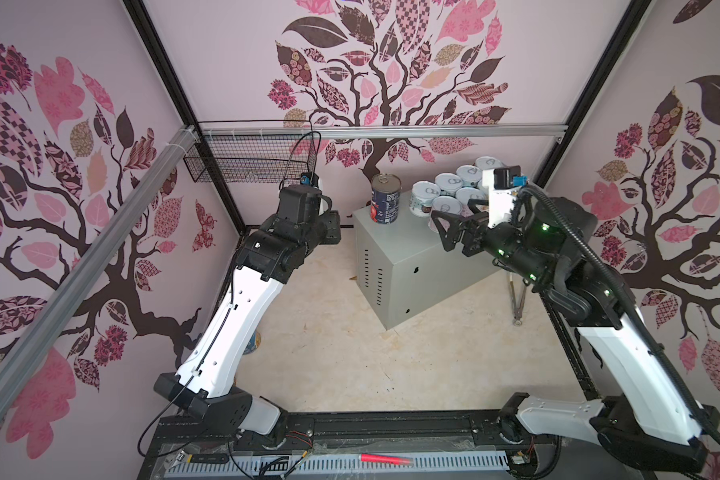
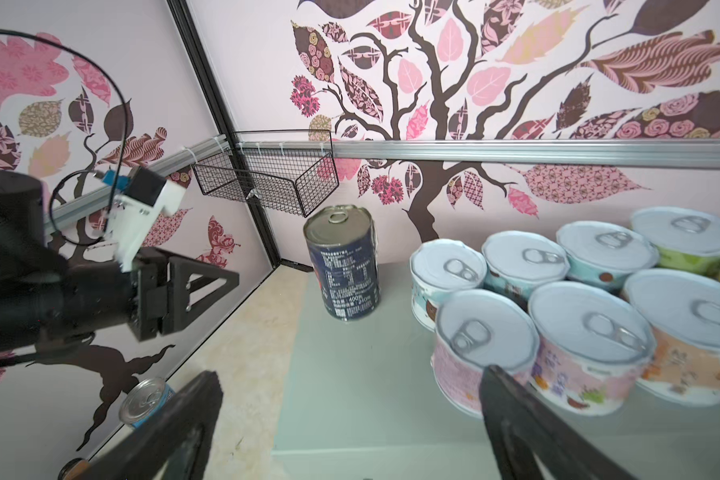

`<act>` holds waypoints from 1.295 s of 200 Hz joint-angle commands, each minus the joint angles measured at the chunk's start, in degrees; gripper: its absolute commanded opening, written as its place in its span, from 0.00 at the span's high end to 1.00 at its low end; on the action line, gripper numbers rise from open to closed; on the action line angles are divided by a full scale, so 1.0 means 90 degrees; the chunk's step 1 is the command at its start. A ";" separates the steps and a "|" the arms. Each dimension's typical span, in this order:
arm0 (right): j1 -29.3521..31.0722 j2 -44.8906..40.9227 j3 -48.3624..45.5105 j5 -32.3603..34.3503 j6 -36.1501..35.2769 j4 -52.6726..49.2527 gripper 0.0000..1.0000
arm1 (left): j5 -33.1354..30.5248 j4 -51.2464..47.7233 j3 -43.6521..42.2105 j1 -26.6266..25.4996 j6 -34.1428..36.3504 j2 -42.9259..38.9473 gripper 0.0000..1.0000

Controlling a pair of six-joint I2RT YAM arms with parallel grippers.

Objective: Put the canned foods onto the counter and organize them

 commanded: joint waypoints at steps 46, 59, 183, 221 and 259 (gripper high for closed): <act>-0.0029 -0.1335 -0.1078 -0.0096 0.0330 -0.0211 0.00 | 0.0193 0.0302 0.1058 0.0025 0.0129 0.1003 0.50; -0.0026 -0.1435 -0.1150 -0.0130 0.0303 -0.0323 0.00 | 0.0210 0.0322 0.1157 0.0025 0.0148 0.1161 0.51; -0.0032 -0.2101 -0.1909 -0.0336 -0.0002 -0.0548 0.00 | 0.1318 0.0650 0.2402 0.0173 0.0065 0.2401 0.51; -0.0026 -0.2242 -0.2074 -0.0226 -0.0126 -0.0589 0.00 | 0.2316 0.0922 0.2348 0.0264 0.0229 0.2591 0.50; -0.0031 -0.2267 -0.2139 -0.0204 -0.0177 -0.0579 0.00 | 0.3074 0.1186 0.2174 0.0323 0.0313 0.2642 0.51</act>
